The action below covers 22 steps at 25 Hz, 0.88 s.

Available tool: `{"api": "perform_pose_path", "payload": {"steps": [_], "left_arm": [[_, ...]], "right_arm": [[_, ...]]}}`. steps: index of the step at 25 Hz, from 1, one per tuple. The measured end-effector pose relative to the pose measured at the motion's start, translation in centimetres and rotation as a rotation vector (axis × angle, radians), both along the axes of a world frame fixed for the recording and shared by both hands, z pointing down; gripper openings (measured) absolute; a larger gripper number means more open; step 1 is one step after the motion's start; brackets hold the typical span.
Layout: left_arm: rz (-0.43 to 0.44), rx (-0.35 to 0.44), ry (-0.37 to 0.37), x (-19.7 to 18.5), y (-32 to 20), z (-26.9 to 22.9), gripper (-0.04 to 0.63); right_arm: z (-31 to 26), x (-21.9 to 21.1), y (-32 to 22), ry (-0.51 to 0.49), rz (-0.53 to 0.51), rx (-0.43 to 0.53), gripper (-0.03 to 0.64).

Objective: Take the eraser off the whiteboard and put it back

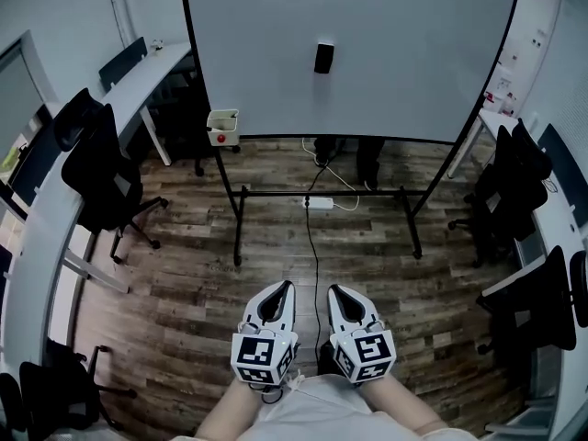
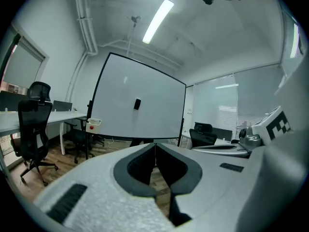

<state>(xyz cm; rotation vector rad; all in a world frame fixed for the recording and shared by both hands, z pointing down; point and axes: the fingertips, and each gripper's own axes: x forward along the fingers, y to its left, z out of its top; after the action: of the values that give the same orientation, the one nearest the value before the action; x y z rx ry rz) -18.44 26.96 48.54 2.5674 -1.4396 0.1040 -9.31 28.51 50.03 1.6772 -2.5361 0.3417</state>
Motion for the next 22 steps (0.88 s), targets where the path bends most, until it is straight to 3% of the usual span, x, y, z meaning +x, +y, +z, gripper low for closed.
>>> {"api": "perform_pose_path", "payload": {"steps": [14, 22], "left_arm": [[-0.083, 0.086, -0.015, 12.3, -18.3, -3.9, 0.018], [-0.091, 0.047, -0.026, 15.3, -25.1, -3.0, 0.018]], "right_arm": [[-3.7, 12.2, -19.0, 0.024, -0.095, 0.088, 0.028], [-3.2, 16.4, -25.8, 0.006, -0.068, 0.069, 0.028]]}}
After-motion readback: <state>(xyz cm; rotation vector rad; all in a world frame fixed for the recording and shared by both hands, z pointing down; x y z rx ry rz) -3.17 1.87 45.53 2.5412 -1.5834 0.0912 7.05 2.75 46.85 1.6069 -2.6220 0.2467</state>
